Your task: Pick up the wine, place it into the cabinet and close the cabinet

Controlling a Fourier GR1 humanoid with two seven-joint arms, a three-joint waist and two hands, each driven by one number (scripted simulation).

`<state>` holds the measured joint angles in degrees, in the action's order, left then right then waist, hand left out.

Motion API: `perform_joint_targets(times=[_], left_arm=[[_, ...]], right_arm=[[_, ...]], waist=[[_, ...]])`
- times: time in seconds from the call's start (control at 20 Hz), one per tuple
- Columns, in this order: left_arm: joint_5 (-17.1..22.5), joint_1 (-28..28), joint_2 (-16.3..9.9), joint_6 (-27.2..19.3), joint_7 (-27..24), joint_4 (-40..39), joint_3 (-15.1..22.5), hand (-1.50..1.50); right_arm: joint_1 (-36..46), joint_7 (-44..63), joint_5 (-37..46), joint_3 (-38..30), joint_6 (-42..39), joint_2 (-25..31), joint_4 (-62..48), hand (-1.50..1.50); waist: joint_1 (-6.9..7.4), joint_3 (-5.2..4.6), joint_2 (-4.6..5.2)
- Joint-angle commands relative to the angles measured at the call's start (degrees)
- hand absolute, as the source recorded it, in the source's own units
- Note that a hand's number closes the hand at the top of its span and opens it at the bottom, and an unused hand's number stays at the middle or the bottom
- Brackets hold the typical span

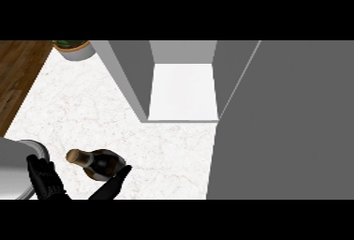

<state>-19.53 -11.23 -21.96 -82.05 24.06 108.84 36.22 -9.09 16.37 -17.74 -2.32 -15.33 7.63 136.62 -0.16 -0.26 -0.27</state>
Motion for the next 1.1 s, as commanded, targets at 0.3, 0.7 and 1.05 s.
perform_joint_targets(times=[0.3,0.7,1.05], left_arm=[[11.02,2.94,0.96,-1.45,-8.99,-6.32,1.13,-1.5],[19.63,1.7,3.35,5.59,-17.89,-6.34,-3.43,-1.5],[28.9,-1.13,8.65,16.54,-29.75,-12.48,-11.39,-1.5]], right_arm=[[-0.4,2.09,-2.64,2.22,0.3,-1.34,4.08,-1.5],[-2.01,1.79,-4.4,-0.33,-0.46,-0.71,4.26,-1.5],[-4.34,1.49,-5.03,0.73,-1.53,-1.03,5.69,-1.5]], waist=[[-0.01,-0.14,0.0],[0.26,-0.19,-0.12],[-0.01,-0.28,-0.32]])
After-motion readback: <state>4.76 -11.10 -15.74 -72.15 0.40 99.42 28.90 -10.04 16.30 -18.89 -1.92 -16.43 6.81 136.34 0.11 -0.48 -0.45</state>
